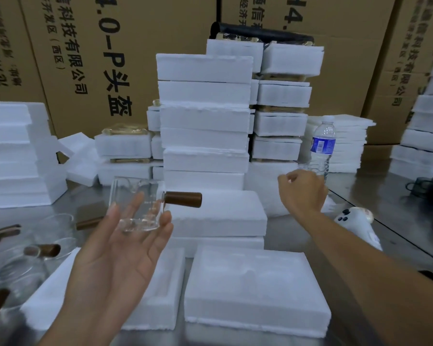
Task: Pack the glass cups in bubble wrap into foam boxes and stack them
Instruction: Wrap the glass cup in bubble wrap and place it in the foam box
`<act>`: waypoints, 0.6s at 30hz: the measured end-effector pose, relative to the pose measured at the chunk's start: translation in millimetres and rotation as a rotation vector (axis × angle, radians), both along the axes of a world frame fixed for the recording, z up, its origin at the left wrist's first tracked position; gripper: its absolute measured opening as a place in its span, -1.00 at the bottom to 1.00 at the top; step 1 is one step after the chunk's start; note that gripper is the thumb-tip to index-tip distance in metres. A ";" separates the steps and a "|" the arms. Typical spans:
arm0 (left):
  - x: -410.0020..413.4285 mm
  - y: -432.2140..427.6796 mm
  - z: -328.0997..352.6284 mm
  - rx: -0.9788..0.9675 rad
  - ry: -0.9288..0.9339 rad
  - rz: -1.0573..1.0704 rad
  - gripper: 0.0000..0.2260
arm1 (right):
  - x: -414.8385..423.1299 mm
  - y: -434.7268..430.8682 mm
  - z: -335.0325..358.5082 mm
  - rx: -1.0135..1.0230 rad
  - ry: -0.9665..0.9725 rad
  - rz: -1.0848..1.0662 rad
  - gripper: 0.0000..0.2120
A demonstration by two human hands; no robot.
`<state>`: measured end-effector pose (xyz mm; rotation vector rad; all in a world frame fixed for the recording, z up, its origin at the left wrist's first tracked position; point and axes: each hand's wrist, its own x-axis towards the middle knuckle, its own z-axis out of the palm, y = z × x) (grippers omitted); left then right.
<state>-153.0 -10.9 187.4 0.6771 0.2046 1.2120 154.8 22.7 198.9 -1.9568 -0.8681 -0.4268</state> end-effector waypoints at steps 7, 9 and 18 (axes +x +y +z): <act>-6.4 -5.1 6.2 -0.028 -0.147 -0.057 -0.77 | -55.6 -42.1 46.5 0.387 0.054 0.427 -0.84; -9.4 -5.6 9.6 -0.057 -0.181 -0.049 -0.73 | -84.6 -61.0 43.7 0.421 0.006 0.626 -0.79; -35.2 5.1 9.6 -0.054 -0.433 -0.075 -0.47 | -157.0 -101.1 -8.7 -0.294 -0.513 1.026 -0.75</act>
